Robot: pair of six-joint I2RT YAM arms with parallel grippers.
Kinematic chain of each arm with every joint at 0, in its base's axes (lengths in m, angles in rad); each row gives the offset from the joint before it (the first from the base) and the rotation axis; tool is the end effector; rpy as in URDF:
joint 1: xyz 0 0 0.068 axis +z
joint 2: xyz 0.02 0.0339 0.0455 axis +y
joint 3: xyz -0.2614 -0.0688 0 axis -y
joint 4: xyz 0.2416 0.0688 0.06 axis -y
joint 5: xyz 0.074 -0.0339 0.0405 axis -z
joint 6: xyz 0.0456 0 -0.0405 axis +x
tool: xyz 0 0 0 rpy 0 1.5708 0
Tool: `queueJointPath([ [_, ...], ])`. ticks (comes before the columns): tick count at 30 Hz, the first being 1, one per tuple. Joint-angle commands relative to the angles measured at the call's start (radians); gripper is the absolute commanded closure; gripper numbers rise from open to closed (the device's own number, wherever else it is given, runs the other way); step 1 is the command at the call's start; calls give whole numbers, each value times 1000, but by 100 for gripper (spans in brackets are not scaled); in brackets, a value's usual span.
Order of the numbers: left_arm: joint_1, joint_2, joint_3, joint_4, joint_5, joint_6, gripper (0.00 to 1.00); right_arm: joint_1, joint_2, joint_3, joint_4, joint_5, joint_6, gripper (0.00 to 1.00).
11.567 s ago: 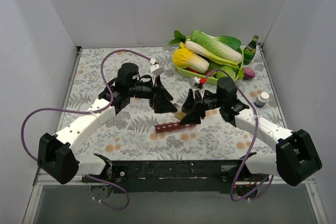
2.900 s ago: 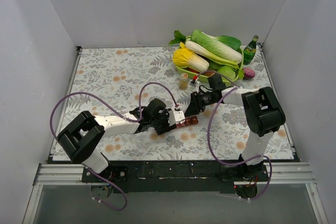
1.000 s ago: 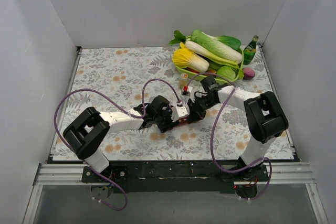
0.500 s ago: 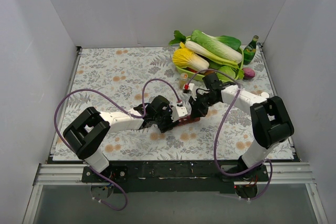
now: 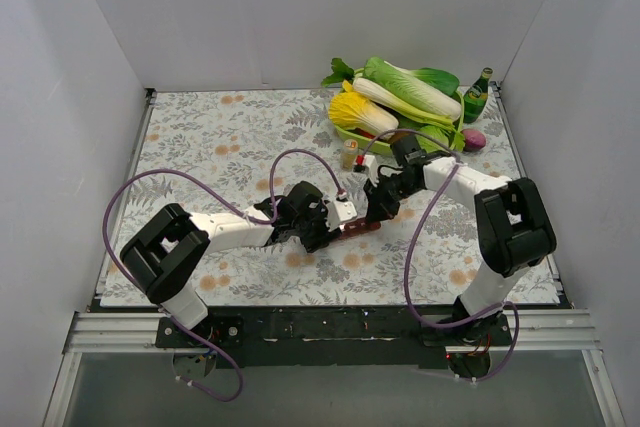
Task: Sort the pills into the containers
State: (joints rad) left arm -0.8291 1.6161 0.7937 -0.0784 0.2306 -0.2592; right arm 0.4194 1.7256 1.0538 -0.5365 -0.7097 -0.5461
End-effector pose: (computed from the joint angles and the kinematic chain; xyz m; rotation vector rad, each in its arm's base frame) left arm 0.2042 -0.2384 0.1456 0.8284 2.4565 -0.7235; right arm 0.2850 0.1596 0.1668 -1.3590 2.2139 0.9283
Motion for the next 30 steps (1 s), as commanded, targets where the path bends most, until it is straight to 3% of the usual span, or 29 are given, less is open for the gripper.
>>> queueJointPath([
  [1,24,10,5,-74,-36,-44,70,-63,-142,97,-101,-51,-81,98],
  [2,25,-1,12,-67,-45,-61,55,-71,-162,104,-102,-44,-84,96],
  [5,48,-56,15,-49,-39,-104,39,-96,-248,92,-92,-2,-95,86],
  [6,56,-73,12,-40,-34,-132,28,-103,-288,86,-88,10,-95,79],
  [8,74,-126,9,-34,-1,-147,18,-132,-326,72,-82,18,-95,72],
  [9,79,-148,6,-31,7,-156,6,-146,-365,68,-80,27,-94,65],
  [10,88,-168,4,-35,12,-172,2,-172,-383,66,-80,27,-95,61],
  [14,99,-306,4,-53,10,-259,2,-252,-498,80,-80,64,-118,36],
  [18,122,-578,22,-54,-8,-441,2,-373,-703,83,39,156,-68,2],
  [21,151,-729,84,-83,-78,-648,2,-396,-822,78,151,333,95,2],
  [23,159,-787,128,-127,-129,-716,2,-399,-857,103,158,342,159,2],
  [30,162,-894,170,-233,-152,-735,2,-410,-890,185,118,416,477,2],
])
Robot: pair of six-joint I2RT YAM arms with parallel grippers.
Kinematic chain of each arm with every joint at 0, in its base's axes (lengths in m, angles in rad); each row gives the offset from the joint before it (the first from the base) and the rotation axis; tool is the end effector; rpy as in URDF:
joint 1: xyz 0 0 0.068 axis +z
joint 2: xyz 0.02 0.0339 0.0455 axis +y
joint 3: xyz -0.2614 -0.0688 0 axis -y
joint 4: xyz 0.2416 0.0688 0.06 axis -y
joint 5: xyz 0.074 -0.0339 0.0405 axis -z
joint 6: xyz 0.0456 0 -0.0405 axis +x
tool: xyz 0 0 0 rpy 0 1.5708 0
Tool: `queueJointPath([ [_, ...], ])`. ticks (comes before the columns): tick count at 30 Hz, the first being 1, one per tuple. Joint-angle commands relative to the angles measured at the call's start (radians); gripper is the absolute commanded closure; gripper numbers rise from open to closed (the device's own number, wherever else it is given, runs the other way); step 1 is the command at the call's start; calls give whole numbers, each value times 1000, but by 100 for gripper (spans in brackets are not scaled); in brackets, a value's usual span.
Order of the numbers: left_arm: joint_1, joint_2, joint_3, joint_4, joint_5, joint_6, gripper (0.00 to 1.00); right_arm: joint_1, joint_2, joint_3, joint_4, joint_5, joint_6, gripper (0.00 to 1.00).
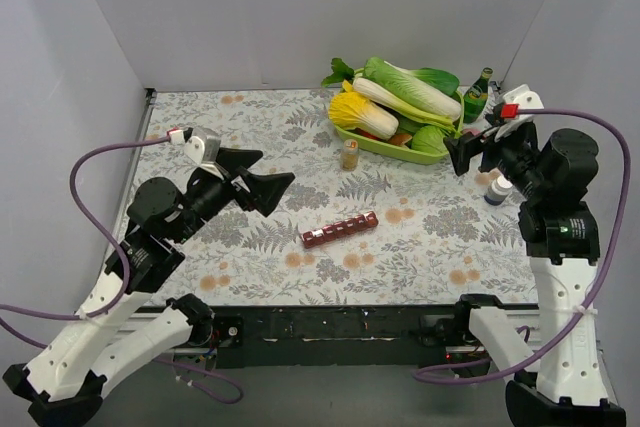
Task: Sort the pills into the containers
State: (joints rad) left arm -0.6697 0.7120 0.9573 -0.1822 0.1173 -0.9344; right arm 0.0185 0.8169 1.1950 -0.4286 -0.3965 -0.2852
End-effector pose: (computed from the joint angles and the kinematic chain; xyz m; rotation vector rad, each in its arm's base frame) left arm 0.1229 -0.1041 0.4087 -0.1168 1.6683 -1.3460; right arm 0.1590 0.0206 0.4432 -0.5406 1.5256 0.1156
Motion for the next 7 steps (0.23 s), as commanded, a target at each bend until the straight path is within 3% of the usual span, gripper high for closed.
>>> queueJointPath([
  [1,2,7,6,-152,-41,-60,2,-35,22,51,4,122,230,2],
  [7,2,-5,0,-188,-18,-47,2,-35,13,51,-7,177,264,2],
])
